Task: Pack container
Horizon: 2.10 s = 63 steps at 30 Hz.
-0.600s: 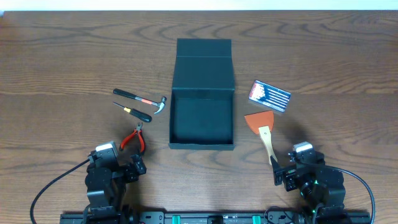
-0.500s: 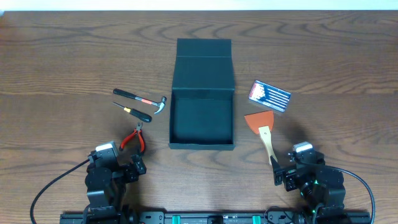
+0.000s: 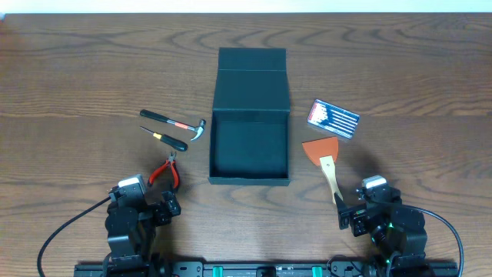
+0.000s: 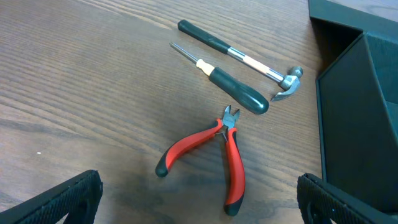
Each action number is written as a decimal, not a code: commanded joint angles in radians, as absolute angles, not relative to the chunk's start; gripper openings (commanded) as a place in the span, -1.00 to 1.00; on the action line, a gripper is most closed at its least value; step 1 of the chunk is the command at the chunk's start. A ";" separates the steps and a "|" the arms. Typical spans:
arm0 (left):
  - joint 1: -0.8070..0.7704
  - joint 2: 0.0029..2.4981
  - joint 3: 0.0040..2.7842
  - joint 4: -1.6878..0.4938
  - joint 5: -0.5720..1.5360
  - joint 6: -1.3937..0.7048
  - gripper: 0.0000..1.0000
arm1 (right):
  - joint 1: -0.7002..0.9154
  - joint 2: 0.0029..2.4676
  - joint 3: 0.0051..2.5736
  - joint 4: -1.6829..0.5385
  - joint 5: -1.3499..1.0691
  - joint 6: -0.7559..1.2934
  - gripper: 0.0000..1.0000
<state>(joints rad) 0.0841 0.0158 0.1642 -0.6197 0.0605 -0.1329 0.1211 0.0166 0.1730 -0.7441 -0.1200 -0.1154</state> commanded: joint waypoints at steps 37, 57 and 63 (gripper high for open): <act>0.083 0.011 0.155 -0.616 0.059 -0.124 0.97 | 0.110 0.226 0.362 -0.632 -0.086 -0.113 0.99; 0.083 0.011 0.155 -0.616 0.059 -0.124 0.97 | 0.184 1.338 1.238 -1.003 -0.182 0.059 0.99; 0.083 0.011 0.155 -0.616 0.059 -0.124 0.97 | 0.236 1.478 1.238 -1.051 -0.203 0.059 0.98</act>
<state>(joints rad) 0.0841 0.0158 0.1642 -0.6201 0.0605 -0.1326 0.2157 1.4487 1.2221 -1.0275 -0.1780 0.0338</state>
